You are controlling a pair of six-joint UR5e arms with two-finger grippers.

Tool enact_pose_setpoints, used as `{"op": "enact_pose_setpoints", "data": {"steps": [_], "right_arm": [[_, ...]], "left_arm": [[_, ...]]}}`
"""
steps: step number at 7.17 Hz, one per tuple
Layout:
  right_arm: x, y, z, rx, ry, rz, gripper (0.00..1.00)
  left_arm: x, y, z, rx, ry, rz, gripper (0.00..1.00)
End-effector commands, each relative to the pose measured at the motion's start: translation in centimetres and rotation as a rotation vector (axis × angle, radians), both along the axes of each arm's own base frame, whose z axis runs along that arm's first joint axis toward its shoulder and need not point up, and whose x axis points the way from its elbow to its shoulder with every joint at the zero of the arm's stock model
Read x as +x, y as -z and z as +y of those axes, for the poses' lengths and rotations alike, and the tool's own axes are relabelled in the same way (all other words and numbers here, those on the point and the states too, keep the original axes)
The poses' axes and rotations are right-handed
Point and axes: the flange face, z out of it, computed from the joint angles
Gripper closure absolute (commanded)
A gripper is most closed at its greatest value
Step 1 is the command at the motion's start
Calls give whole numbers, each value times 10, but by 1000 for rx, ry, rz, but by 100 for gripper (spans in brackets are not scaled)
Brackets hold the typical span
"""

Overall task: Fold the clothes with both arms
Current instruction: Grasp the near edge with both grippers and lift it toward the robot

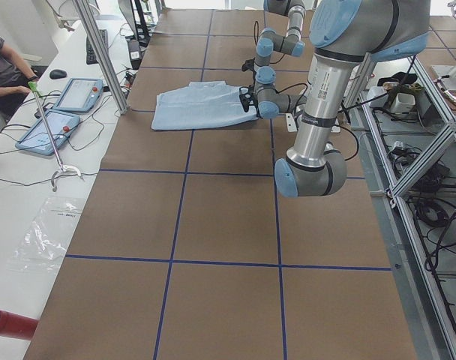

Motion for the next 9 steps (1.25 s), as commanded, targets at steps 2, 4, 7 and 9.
{"op": "enact_pose_setpoints", "data": {"steps": [2, 4, 7, 9], "right_arm": [[2, 5, 0, 3, -1, -11, 94], [1, 10, 0, 4, 0, -21, 100], [10, 21, -7, -14, 8, -76, 100], [34, 50, -3, 5, 3, -145, 100]], "left_arm": [[0, -2, 0, -1, 0, -3, 100], [0, -2, 0, 0, 1, -3, 100], [1, -2, 0, -1, 1, -5, 100], [-3, 4, 1, 4, -1, 10, 100]]}}
